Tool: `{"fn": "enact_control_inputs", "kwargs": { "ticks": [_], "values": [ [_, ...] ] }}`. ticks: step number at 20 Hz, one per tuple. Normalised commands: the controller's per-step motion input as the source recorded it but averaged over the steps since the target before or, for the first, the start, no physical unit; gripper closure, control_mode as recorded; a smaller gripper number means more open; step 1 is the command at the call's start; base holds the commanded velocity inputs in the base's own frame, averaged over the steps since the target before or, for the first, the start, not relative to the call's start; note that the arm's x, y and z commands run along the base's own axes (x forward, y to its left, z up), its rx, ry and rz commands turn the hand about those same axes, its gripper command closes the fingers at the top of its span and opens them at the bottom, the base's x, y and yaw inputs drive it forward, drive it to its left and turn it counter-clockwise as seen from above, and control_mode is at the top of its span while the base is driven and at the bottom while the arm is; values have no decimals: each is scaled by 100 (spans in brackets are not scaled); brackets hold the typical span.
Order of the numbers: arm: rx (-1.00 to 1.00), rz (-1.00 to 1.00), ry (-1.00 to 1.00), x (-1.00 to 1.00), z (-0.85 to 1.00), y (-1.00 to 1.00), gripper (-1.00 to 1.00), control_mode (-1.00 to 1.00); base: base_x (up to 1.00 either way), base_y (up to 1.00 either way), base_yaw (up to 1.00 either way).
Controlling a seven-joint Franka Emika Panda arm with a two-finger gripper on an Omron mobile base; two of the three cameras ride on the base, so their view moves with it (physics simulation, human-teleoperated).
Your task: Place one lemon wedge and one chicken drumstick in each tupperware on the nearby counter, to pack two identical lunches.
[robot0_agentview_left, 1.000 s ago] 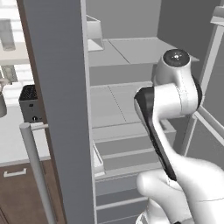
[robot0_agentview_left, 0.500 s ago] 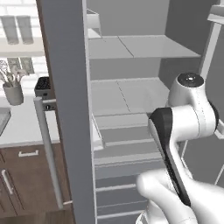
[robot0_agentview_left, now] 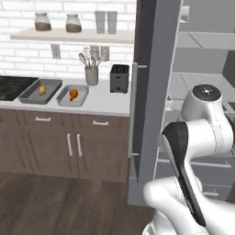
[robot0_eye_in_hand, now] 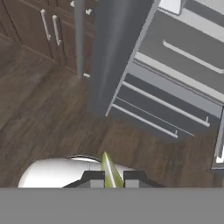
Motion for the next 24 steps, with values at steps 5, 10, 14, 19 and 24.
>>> {"fn": "enact_control_inputs", "kwargs": {
  "ticks": [5, 10, 14, 19, 24],
  "values": [
    [0, 0, 0, 0, 0, 0, 100, 100, 73, 100, 14],
    [0, 0, 0, 0, 0, 0, 100, 100, 100, 99, -8],
    [0, 0, 0, 0, 0, 0, 100, 100, 100, 89, -11],
    [0, 0, 0, 0, 0, 0, 100, 100, 70, 93, 10],
    [0, 0, 0, 0, 0, 0, 100, 100, 84, 57, 16]
  ]
}}
